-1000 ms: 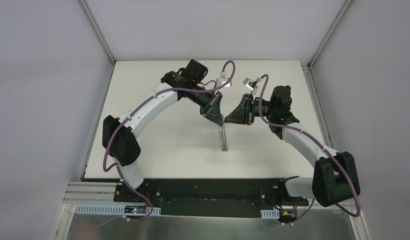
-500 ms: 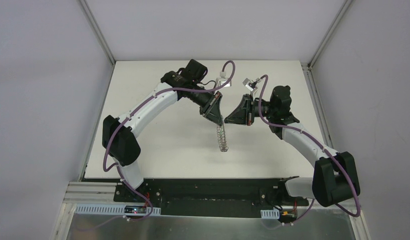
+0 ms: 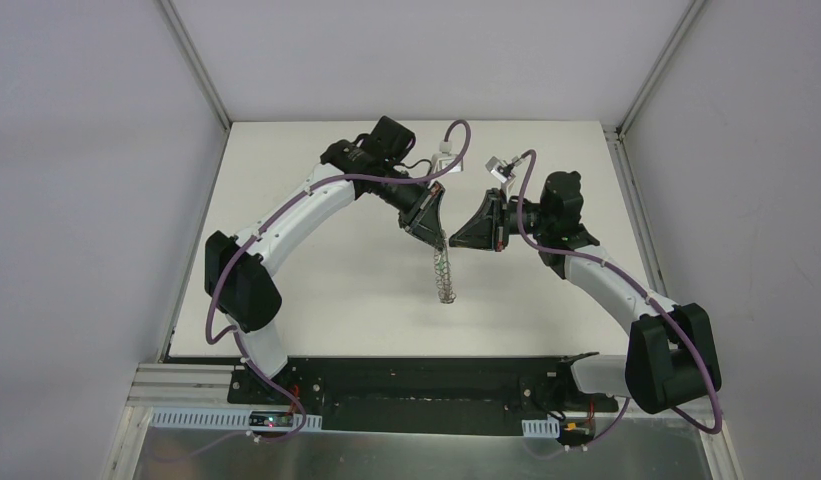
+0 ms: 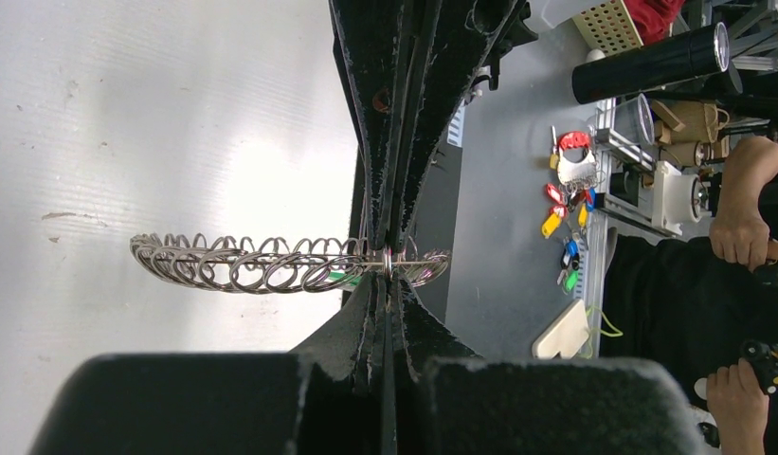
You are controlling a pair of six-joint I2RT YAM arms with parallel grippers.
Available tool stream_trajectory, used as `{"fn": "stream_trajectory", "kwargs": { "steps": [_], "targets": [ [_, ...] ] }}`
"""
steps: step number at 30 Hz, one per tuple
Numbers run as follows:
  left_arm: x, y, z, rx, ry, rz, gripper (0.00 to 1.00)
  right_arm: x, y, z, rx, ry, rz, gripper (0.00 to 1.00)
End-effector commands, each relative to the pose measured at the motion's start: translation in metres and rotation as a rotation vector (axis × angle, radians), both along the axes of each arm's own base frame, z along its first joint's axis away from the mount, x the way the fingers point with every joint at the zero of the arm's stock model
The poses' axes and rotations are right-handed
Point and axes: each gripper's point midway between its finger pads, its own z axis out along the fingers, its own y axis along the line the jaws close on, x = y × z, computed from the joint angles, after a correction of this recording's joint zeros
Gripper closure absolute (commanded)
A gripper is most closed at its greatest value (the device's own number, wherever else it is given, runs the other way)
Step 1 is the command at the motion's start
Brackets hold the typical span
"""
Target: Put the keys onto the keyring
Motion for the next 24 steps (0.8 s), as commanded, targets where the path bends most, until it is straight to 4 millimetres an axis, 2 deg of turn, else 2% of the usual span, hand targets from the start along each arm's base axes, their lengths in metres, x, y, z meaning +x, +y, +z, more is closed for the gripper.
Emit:
{"fn": "stream_trajectory", "kwargs": {
  "steps": [1,7,13,19,24],
  "targets": [
    [0.003,0.006,0.03,-0.058,-0.031,0.007,1.0,-0.008,-0.001,0.005,0.008,-0.033,0.049,1.0],
    [0.003,0.006,0.027,-0.049,-0.025,0.004,1.0,-0.01,0.0,0.007,0.01,-0.038,0.055,0.98],
    [-0.012,0.013,0.017,0.004,0.011,-0.059,1.0,-0.007,-0.004,0.018,0.017,-0.067,0.04,0.81],
    [-0.029,0.012,0.012,0.039,0.048,-0.121,1.0,-0.008,-0.004,0.018,0.014,-0.059,0.047,0.63],
    [-0.03,0.006,0.009,0.04,0.076,-0.129,1.0,-0.01,-0.002,0.019,0.014,-0.054,0.056,0.58]
  ]
}}
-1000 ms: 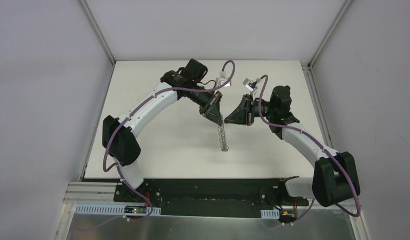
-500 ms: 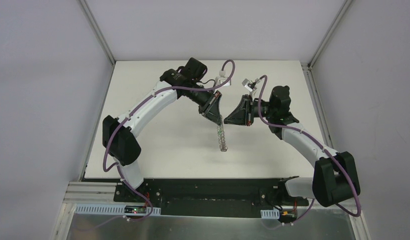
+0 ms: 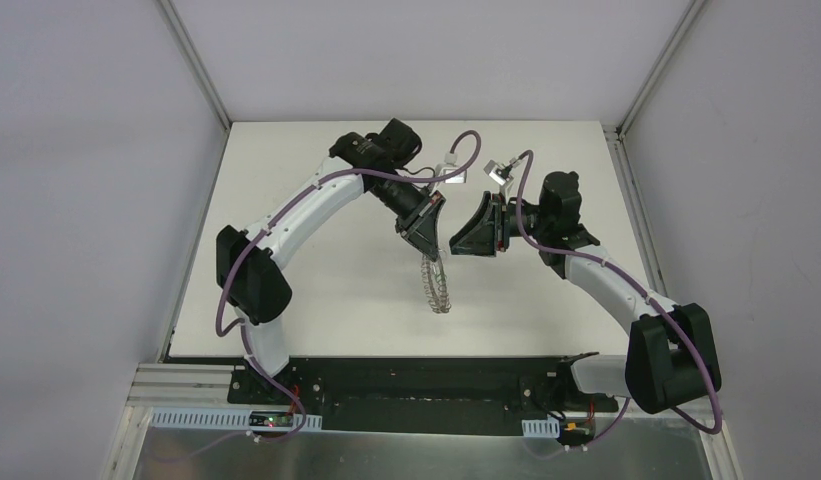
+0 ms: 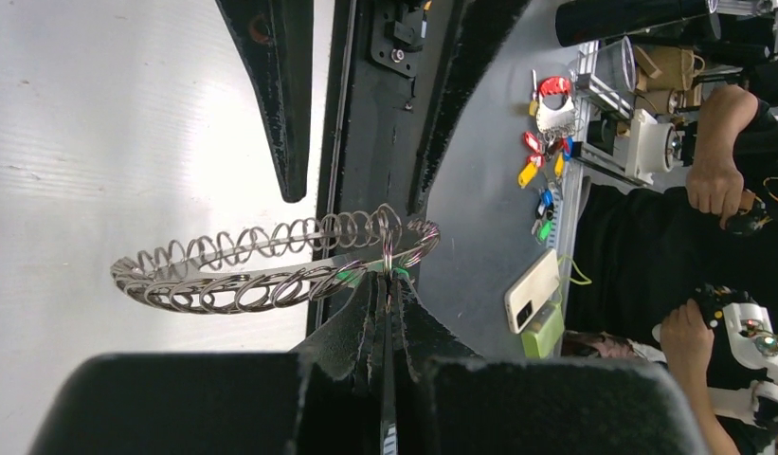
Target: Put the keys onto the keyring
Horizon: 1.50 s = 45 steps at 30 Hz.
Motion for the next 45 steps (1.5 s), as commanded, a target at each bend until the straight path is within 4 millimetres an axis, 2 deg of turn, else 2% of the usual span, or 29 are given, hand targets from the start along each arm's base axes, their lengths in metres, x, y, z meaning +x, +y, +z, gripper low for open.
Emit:
{"fn": "stream_trajectory", "kwargs": {
  "steps": [1,6,17,25,33,36,41,42,45],
  "targets": [
    [-0.011,-0.006,0.014,-0.047,0.027,-0.049,1.0,-0.005,0.001,0.023,0.032,-0.095,0.035,0.58],
    [-0.011,-0.01,0.012,-0.042,0.037,-0.05,1.0,-0.009,0.006,0.02,0.028,-0.083,0.057,0.59],
    [-0.006,-0.014,0.009,-0.041,0.033,-0.036,1.0,-0.013,0.013,0.014,0.022,-0.062,0.087,0.71],
    [-0.005,-0.014,0.008,-0.036,0.028,-0.036,1.0,-0.012,0.015,0.013,0.02,-0.052,0.093,0.87],
    [-0.002,-0.013,0.002,-0.014,0.017,-0.028,1.0,-0.01,0.017,0.013,0.017,-0.042,0.083,0.92],
    [-0.001,-0.012,0.001,-0.004,0.005,-0.021,1.0,-0.008,0.017,0.013,0.016,-0.041,0.071,0.99],
    [0.002,-0.011,0.003,-0.009,-0.014,-0.012,1.0,-0.005,0.016,0.014,0.017,-0.054,0.051,1.0],
    [0.002,-0.01,0.006,-0.018,-0.018,-0.011,0.99,-0.004,0.015,0.015,0.019,-0.058,0.047,1.0],
    [0.004,-0.007,0.013,-0.056,-0.029,-0.003,0.82,-0.002,0.012,0.019,0.023,-0.064,0.035,1.0]
  ]
}}
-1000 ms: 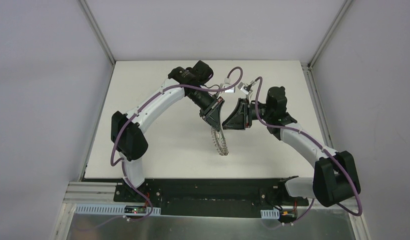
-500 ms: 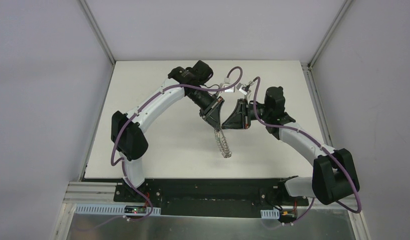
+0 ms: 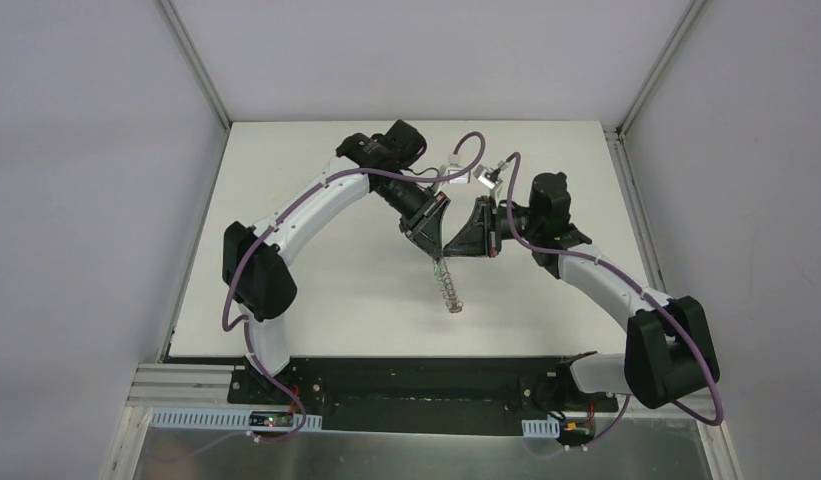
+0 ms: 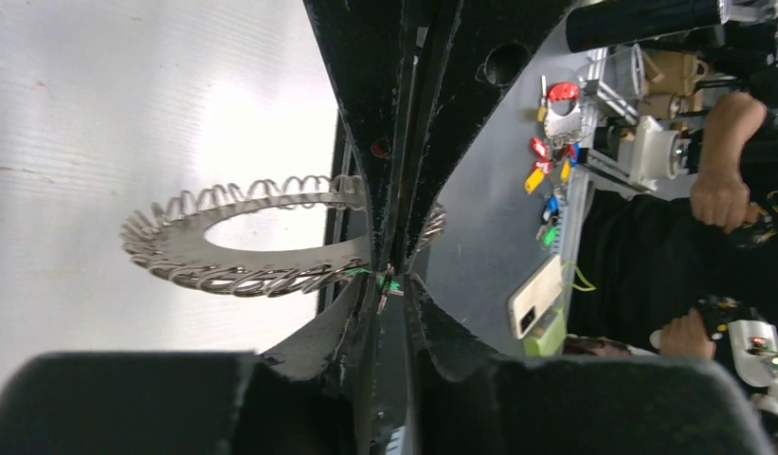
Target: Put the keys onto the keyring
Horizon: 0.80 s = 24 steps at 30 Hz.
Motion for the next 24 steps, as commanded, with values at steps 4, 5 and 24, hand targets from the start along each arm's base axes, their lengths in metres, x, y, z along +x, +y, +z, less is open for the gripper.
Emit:
{"fn": "stream_trajectory", "kwargs": {
  "steps": [4,5,24],
  "targets": [
    [0.002,0.005,0.031,-0.136,-0.059,0.003,0.7,0.009,-0.005,0.03,0.045,-0.108,-0.02,1.0],
    [0.001,0.005,0.031,-0.144,-0.059,0.002,0.69,0.009,-0.006,0.031,0.047,-0.108,-0.023,1.0],
    [0.007,0.0,0.015,-0.139,-0.041,0.019,0.7,0.01,-0.01,0.033,0.053,-0.113,-0.038,1.0]
  ]
}}
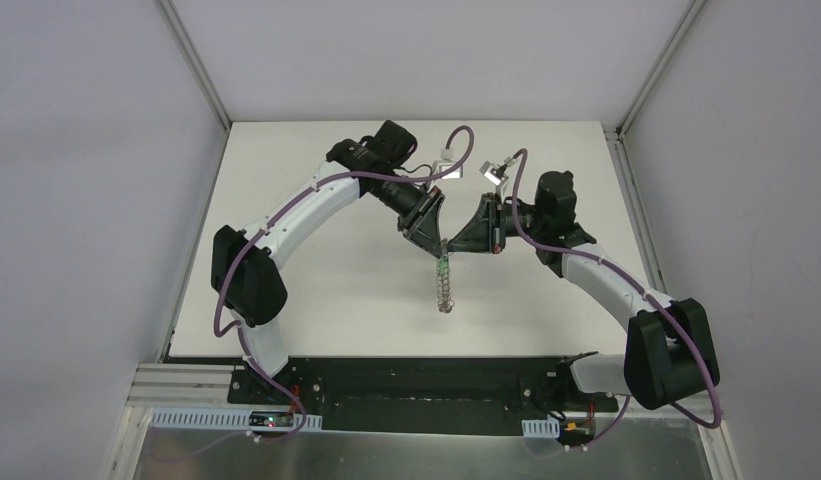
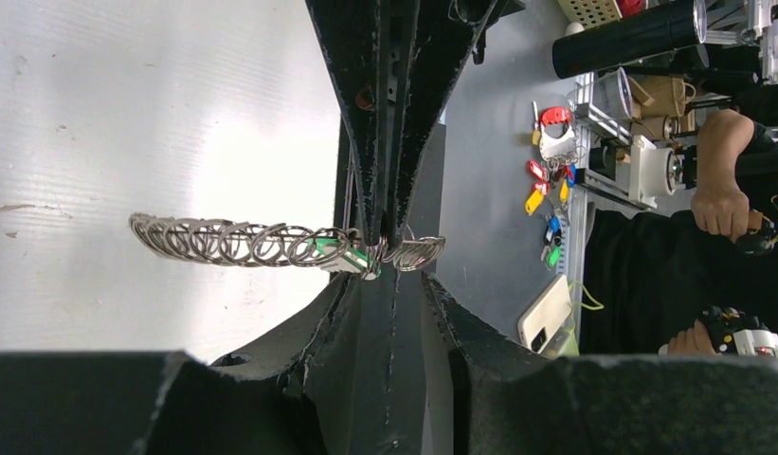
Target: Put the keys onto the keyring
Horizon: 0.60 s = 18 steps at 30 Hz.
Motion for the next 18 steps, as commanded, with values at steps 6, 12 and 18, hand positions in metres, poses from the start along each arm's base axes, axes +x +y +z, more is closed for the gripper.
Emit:
{"fn": "stream_trajectory", "kwargs": {
  "steps": [6,12,18],
  "targets": [
    [0.001,0.001,0.006,-0.031,-0.034,-0.002,0.69,0.0,-0.003,0.031,0.05,-0.125,0.007,1.0],
    [-0.002,0.0,0.003,-0.043,-0.004,-0.012,0.81,0.0,-0.004,0.032,0.05,-0.128,0.001,1.0],
    [-0.006,0.0,-0.002,-0.053,0.024,-0.023,1.0,0.002,-0.004,0.032,0.05,-0.128,-0.004,1.0]
  ]
}}
